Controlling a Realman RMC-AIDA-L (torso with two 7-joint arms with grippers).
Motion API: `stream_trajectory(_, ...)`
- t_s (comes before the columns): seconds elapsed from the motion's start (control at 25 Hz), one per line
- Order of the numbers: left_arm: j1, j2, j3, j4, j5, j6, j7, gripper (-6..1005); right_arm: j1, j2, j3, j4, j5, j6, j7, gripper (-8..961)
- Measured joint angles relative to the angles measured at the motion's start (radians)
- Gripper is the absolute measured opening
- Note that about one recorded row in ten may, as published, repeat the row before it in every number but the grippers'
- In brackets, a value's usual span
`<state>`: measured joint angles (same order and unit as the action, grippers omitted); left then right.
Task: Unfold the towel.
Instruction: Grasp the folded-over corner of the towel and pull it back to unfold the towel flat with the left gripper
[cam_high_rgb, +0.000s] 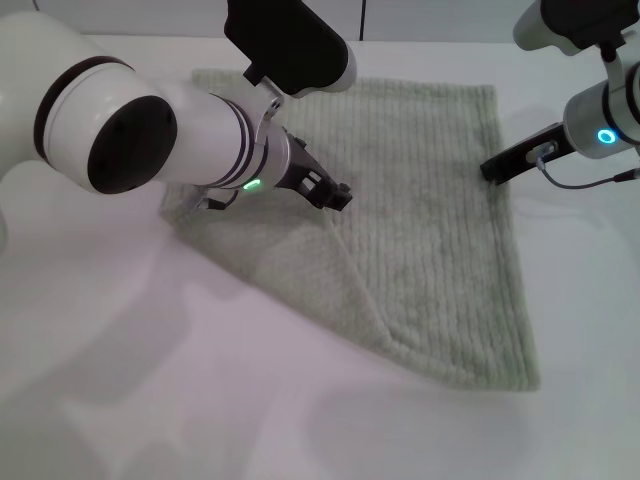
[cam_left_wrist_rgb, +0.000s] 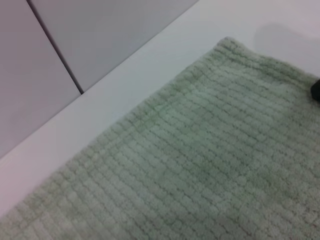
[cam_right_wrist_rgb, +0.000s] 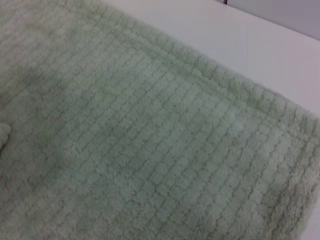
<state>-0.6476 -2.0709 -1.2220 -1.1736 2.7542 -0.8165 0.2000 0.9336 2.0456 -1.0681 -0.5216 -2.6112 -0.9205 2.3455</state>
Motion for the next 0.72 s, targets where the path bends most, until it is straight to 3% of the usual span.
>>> stream_trajectory(0.72,-0.061,-0.002,-0.011,0.12,0.004,0.029,-0.028,679,0.004,-0.001,-0.001,0.0,-0.001,-0.003,0.0,0)
